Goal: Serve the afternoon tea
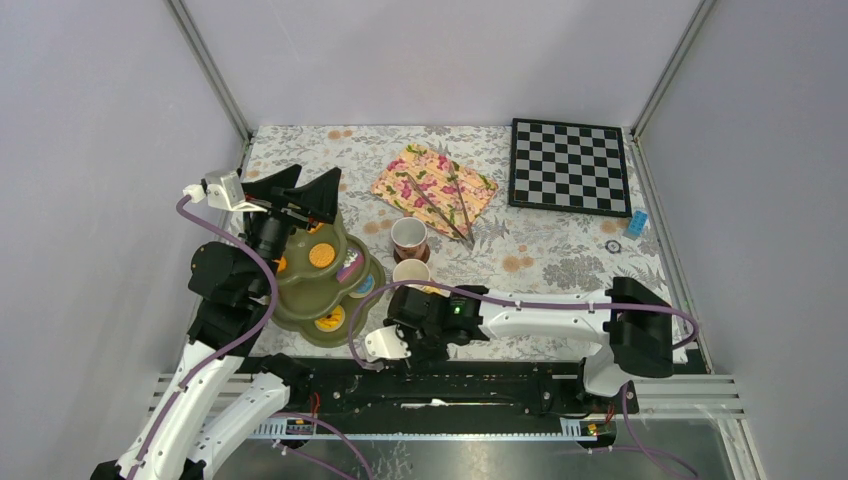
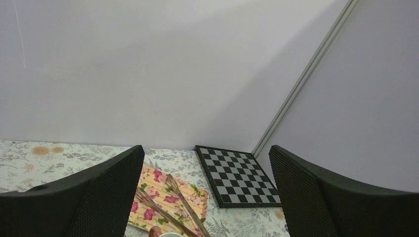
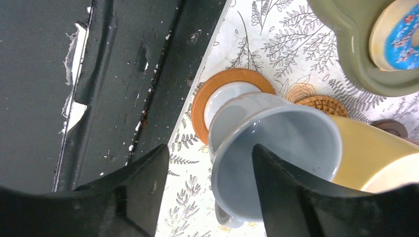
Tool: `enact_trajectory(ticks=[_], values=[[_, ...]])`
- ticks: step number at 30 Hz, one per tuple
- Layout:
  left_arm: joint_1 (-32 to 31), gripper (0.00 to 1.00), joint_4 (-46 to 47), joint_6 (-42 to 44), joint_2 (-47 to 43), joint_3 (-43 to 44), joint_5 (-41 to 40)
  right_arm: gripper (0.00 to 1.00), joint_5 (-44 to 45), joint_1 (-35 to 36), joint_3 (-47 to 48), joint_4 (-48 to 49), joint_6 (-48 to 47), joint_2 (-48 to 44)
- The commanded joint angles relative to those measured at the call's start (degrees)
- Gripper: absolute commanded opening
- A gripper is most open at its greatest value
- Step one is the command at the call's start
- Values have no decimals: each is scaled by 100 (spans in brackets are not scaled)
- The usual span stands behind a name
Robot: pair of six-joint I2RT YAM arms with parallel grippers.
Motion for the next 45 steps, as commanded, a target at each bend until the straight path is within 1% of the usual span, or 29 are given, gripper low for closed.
enact_trajectory(ticks=[1,3,6,7,8,10,13,14,15,17,18,20,21,25,28,29,31,35,38,41,45], values=[[32,99,248,85,38,60,83,73,-120,-35,287,-184,133,-383],[32,99,241,85,44,65,95,78,-153,-60,301,-177,183,-518],[32,99,236,85,82,83,130,81,-174,-86,357,-176,298,-740],[32,99,230,85,102,85,135,92,-170,-92,387,-173,347,-836],[36,99,223,85,124,94,148,99,-159,-106,412,-171,416,-947],[32,99,206,85,180,134,181,100,-75,-149,435,-120,583,-1227],[-4,99,107,85,294,262,223,99,477,-320,340,151,1211,-1763],[-30,99,40,85,351,351,228,100,949,-375,227,312,1497,-1997],[-44,99,-54,85,428,460,230,100,1730,-394,71,619,1978,-2238],[-54,99,-341,85,635,818,285,100,4067,-438,-205,1331,2865,-2709],[-56,99,-501,85,747,1031,320,100,4938,-522,-199,1441,3093,-2855],[-56,99,-943,85,970,1501,370,100,5884,-682,-160,1507,3170,-3195],[-56,99,-1090,85,1043,1695,369,99,6190,-709,-210,1777,3026,-3426],[-56,99,-1324,85,1141,2280,203,100,7137,-704,-623,3821,1868,-4342],[-56,99,-1559,85,1158,2660,-16,100,7846,-708,-633,5495,655,-4461],[-56,99,-1641,85,1168,2776,-93,100,7924,-705,-624,5926,289,-4480],[-56,99,-1770,85,1163,2975,-285,100,7873,-705,-524,6070,45,-4568],[-56,99,-1929,85,1096,3203,-667,100,7530,-708,-514,6089,70,-4845],[-56,99,-1999,85,1041,3307,-909,100,7452,-707,-512,6300,-96,-4941],[-56,99,-2036,85,1007,3395,-1047,99,7345,-706,-501,6628,-364,-4976],[-56,99,-2071,85,979,3467,-1179,99,7128,-704,-434,6699,-418,-5051]])
